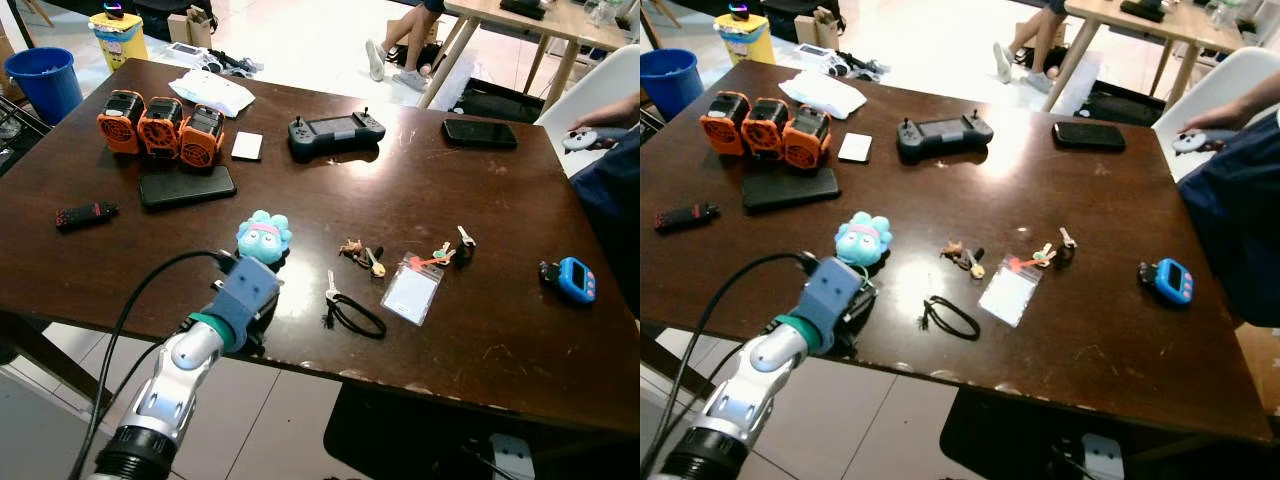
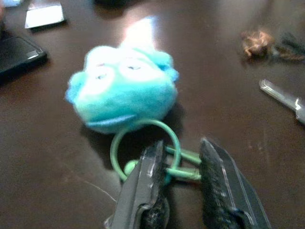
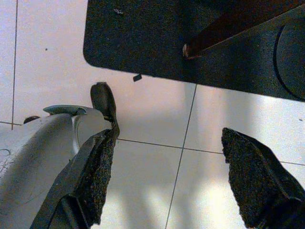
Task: Hang keys on a hook
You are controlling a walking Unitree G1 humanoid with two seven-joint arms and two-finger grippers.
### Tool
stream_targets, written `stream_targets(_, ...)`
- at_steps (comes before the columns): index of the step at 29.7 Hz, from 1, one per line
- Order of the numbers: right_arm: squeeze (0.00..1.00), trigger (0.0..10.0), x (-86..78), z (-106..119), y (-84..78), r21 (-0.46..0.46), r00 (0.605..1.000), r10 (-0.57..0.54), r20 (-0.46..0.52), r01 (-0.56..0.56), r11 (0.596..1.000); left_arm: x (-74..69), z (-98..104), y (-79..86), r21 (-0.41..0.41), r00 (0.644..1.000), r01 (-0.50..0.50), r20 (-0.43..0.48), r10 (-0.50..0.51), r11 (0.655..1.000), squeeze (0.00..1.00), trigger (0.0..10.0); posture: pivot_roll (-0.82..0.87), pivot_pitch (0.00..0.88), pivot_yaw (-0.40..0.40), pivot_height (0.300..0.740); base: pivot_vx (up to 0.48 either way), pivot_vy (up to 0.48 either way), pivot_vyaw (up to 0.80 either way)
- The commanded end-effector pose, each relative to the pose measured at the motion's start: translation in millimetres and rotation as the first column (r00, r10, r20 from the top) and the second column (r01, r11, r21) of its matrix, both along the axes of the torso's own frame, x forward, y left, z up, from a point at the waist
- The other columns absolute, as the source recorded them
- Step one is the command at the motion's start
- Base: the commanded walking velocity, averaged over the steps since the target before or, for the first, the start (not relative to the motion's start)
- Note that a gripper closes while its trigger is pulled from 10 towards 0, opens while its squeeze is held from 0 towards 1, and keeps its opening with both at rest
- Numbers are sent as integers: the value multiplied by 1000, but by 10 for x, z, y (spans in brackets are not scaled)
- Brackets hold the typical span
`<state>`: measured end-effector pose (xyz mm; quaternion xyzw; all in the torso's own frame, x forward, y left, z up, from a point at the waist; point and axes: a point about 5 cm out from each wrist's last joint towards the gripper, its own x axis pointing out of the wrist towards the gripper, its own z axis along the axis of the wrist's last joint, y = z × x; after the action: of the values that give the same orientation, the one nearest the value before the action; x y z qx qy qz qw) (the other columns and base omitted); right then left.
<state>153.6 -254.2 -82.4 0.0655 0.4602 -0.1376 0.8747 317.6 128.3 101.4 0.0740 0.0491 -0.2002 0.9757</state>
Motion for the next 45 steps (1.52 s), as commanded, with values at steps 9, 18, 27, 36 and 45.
stream_targets(9,0,10000,-88,-25,-34,-7,1000,-9,-29,9,1000,-9,56,9,-44,1000,-27,-15,27,999,1000,10000,49,94,-6,740,0,0,0)
stream_targets(18,0,10000,-95,-27,-39,-6,999,-13,-30,13,1000,-50,-26,0,67,998,-13,-65,17,998,0,10000,49,96,-6,740,0,0,0)
stream_targets(27,0,10000,-70,-18,-37,-6,1000,-9,-26,9,1000,-47,-41,-31,104,997,-18,-68,26,994,0,0,49,94,-11,740,0,0,0)
stream_targets(36,0,10000,-66,-20,-27,-4,1000,-6,-27,6,1000,-28,-22,-27,109,997,-36,-67,43,993,0,1490,47,92,-12,740,0,0,0)
stream_targets(45,0,10000,-57,-20,-16,-1,1000,-6,-25,6,1000,11,87,-70,26,999,-37,-37,38,999,0,3922,46,89,-11,740,0,0,0)
